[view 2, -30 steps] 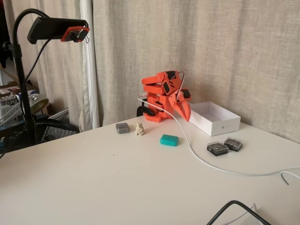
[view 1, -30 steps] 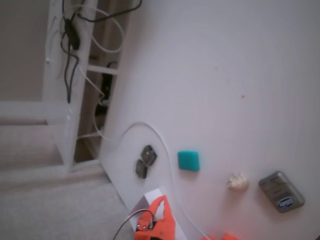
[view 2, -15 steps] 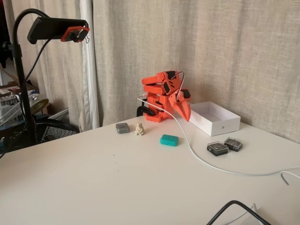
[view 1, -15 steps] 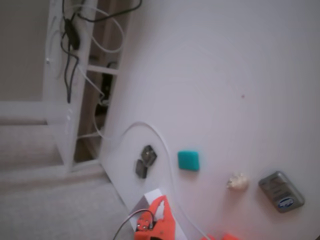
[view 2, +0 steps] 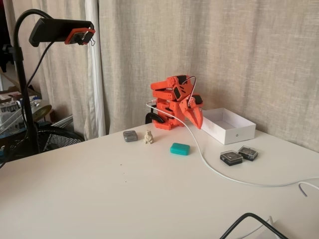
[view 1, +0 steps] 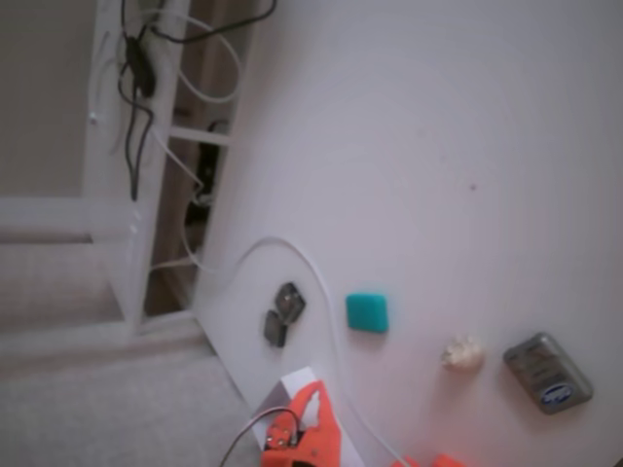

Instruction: Grasp the green cube and put it in the bin.

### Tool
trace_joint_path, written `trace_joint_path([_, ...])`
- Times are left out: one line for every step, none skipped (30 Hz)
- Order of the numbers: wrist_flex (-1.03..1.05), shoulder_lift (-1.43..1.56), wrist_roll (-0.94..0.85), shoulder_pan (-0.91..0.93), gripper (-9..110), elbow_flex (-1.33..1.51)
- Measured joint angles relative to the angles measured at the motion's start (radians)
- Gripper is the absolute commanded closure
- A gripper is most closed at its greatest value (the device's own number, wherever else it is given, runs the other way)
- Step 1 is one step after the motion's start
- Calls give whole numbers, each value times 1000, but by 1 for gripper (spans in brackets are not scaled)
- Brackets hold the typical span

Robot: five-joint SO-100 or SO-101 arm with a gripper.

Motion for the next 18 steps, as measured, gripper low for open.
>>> trace_joint_path([0,0,-6,-2,93,0])
trace_joint_path([0,0,-20,-2,84,0])
trace_joint_path([-12,0,-37,-2,75,2])
trace_joint_path([-28,-2,-37,3,73,2])
trace_joint_path([-38,-20,-37,11,73,-8])
trace_joint_path([-49,-61,-37,17,73,-34])
trace_joint_path([-54,-78,-37,15,73,-51])
trace_joint_path([-54,-89,-35,11,72,-71])
trace_joint_path([-49,-141,-26,20,70,-121])
trace_joint_path([-32,-221,-21,35,68,-201])
trace_joint_path([-5,-299,-12,40,68,-293])
trace_joint_path([32,-365,-8,43,68,-390])
trace_joint_path([69,-436,-3,54,68,-491])
trace_joint_path([110,-514,6,74,67,-588])
trace_joint_path([147,-597,18,97,66,-687])
trace_joint_path([186,-693,32,121,65,-798])
trace_joint_path([212,-753,46,138,65,-877])
trace_joint_path([242,-821,64,160,64,-966])
